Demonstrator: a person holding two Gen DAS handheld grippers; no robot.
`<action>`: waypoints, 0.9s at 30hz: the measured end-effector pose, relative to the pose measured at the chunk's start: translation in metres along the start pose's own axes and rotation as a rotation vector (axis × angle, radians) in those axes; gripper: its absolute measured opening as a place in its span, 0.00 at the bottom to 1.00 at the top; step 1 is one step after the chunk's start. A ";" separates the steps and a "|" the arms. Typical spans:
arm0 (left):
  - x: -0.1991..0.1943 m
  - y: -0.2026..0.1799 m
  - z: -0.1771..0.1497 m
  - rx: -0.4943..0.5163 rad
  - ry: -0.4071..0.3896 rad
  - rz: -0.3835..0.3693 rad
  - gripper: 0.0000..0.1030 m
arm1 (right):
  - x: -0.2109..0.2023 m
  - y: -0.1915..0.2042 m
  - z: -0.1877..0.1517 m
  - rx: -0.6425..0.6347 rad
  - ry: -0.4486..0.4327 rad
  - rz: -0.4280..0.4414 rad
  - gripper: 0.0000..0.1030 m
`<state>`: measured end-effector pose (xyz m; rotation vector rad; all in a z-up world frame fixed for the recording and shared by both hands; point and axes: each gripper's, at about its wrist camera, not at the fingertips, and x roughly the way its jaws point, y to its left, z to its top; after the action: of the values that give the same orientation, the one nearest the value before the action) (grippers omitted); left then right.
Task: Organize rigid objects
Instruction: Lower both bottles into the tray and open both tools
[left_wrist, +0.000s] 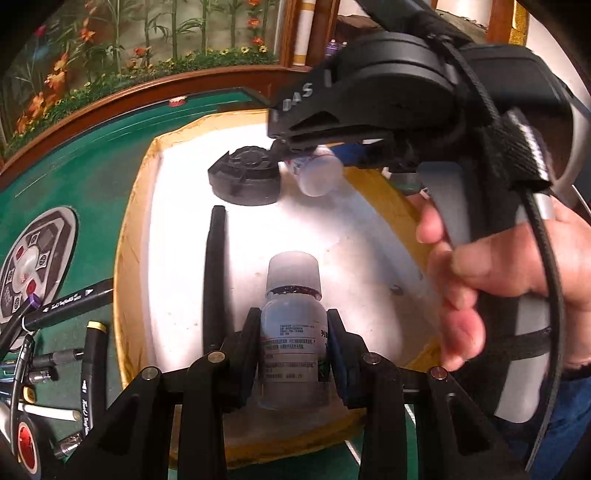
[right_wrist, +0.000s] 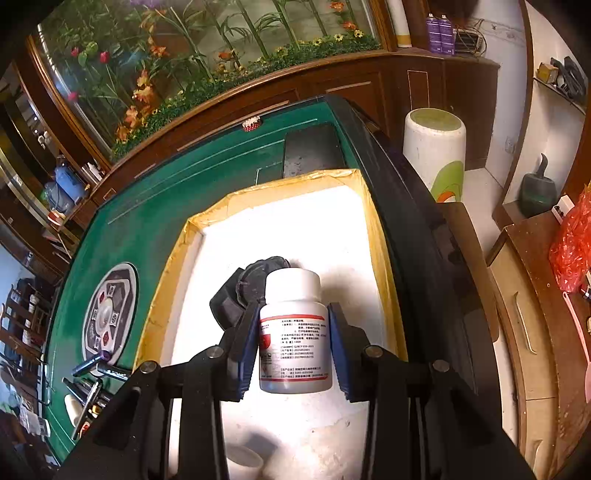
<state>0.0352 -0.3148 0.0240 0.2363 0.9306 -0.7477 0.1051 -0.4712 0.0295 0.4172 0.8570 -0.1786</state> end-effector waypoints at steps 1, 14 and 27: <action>0.000 0.002 -0.001 0.000 0.002 0.007 0.34 | 0.001 -0.001 -0.001 -0.001 0.005 -0.005 0.34; 0.002 -0.004 -0.003 0.011 -0.011 0.050 0.34 | 0.006 0.004 -0.005 -0.035 0.028 -0.047 0.34; -0.005 -0.007 -0.004 0.036 -0.040 0.106 0.44 | 0.003 0.001 -0.004 -0.019 0.014 -0.053 0.35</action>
<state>0.0262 -0.3151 0.0263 0.2988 0.8604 -0.6699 0.1048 -0.4684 0.0253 0.3788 0.8832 -0.2165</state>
